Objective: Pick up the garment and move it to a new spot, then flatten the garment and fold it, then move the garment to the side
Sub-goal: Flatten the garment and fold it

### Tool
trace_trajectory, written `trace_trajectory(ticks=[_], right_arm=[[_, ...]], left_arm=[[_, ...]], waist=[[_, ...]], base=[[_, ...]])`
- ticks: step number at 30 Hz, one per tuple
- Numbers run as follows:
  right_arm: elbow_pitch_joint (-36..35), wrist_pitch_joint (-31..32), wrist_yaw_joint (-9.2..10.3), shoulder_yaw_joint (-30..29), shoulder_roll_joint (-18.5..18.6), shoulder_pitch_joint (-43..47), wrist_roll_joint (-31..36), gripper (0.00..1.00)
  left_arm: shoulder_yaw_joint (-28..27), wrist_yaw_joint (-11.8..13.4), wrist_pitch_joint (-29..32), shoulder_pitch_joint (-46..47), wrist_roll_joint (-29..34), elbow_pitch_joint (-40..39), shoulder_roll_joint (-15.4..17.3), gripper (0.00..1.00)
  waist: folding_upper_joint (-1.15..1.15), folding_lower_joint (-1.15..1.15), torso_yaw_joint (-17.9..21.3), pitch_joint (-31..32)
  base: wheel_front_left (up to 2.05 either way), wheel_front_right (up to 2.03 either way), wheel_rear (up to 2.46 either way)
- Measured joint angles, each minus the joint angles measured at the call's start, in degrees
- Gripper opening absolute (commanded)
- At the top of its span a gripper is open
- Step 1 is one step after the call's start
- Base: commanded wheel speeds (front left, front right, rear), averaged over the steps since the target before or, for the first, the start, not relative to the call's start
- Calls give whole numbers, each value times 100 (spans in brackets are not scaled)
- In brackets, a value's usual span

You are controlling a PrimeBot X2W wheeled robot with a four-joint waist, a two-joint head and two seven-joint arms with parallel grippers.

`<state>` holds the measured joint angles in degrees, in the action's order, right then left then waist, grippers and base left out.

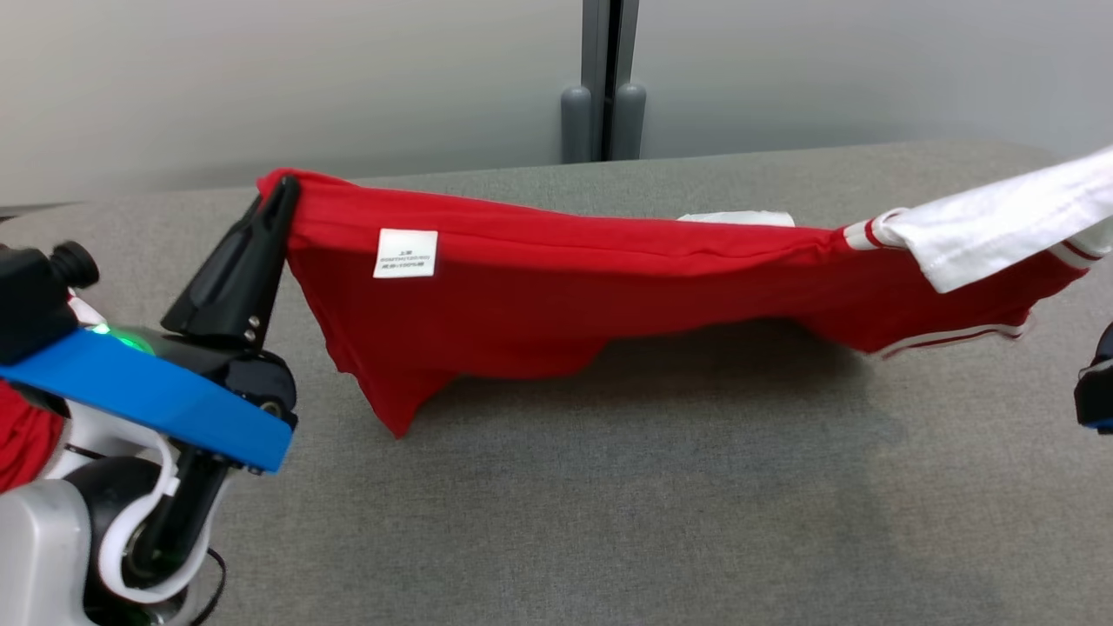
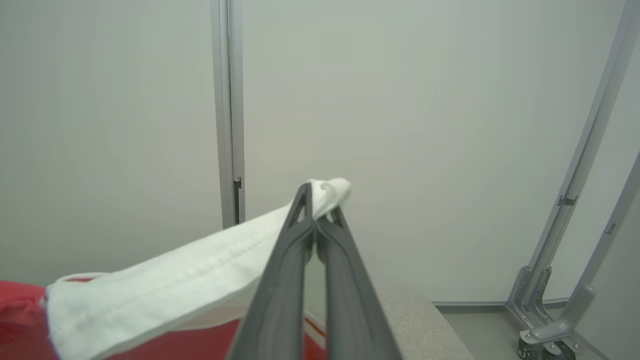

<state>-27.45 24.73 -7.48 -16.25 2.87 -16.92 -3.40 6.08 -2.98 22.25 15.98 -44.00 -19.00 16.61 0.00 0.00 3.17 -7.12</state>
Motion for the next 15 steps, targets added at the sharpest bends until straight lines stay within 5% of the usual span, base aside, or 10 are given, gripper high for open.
trace_trajectory(ticks=[6, 15], right_arm=[[428, 332, 0, 472, 346, -697, -42, 0], [3162, -399, -1, 1377, 1024, -3352, -392, 0]], left_arm=[[-102, 90, 370, 372, -112, 225, 237, 0], [-144, -35, 197, 2299, 142, 1881, 381, 0]], waist=[[0, 0, 34, -397], [0, 2, 129, -1437]], base=[[0, 0, 0], [0, 0, 0]])
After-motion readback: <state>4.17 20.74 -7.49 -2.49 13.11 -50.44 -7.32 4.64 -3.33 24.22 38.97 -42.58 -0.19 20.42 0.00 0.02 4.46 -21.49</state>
